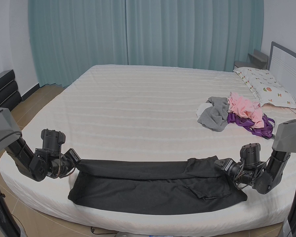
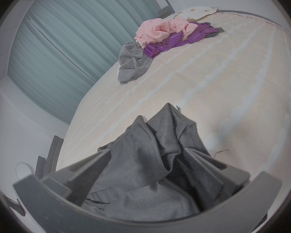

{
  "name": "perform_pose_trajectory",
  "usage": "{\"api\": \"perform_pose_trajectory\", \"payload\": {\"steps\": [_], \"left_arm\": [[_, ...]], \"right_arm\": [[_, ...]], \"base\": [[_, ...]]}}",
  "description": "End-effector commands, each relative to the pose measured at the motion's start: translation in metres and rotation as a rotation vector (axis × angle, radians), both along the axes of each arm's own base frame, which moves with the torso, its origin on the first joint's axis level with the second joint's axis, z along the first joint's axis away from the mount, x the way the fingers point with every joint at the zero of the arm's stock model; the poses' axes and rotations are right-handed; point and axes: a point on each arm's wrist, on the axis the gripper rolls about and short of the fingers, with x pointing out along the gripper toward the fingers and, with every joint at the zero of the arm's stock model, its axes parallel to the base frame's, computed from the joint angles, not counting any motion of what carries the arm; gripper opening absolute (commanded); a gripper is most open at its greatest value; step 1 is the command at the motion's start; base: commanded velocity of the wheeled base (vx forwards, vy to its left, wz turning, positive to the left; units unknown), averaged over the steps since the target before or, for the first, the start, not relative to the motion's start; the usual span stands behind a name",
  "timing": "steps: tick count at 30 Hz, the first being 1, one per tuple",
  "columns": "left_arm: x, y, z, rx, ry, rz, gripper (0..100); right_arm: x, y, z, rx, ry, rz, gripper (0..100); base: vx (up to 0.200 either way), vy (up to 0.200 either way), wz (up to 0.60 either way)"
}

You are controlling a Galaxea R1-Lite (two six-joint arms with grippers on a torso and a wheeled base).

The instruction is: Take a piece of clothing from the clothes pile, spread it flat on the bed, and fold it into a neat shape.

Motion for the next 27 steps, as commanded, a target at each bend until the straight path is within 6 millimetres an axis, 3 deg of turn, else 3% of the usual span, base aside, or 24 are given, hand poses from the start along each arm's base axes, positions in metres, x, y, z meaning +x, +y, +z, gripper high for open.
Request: {"api": "perform_pose_trajectory", "payload": {"steps": [1,17,20,24,25,27], "left_arm": [[0.0,0.0,0.001,0.0,-0.003,0.001,0],[0.007,0.0,0.004,0.046,-0.006,0.007,0],[0.019,0.0,0.012,0.043,-0.03,0.014,0],[0.052,0.003,0.024,0.042,-0.101,0.046,0],[0.069,0.005,0.03,0.049,-0.151,0.078,0],[0.077,0.005,0.031,0.054,-0.167,0.089,0]], "right_arm": [[0.0,0.001,-0.002,-0.001,0.006,0.001,0],[0.001,-0.002,0.015,0.007,-0.039,-0.008,0],[0.012,-0.002,0.022,0.017,-0.084,-0.017,0],[0.041,-0.007,0.034,0.037,-0.17,-0.051,0],[0.055,-0.008,0.039,0.044,-0.208,-0.062,0],[0.06,-0.008,0.041,0.046,-0.223,-0.065,0]], "base": [[0.0,0.0,0.0],[0.0,0.0,0.0],[0.0,0.0,0.0],[0.0,0.0,0.0],[0.0,0.0,0.0],[0.0,0.0,0.0]]}}
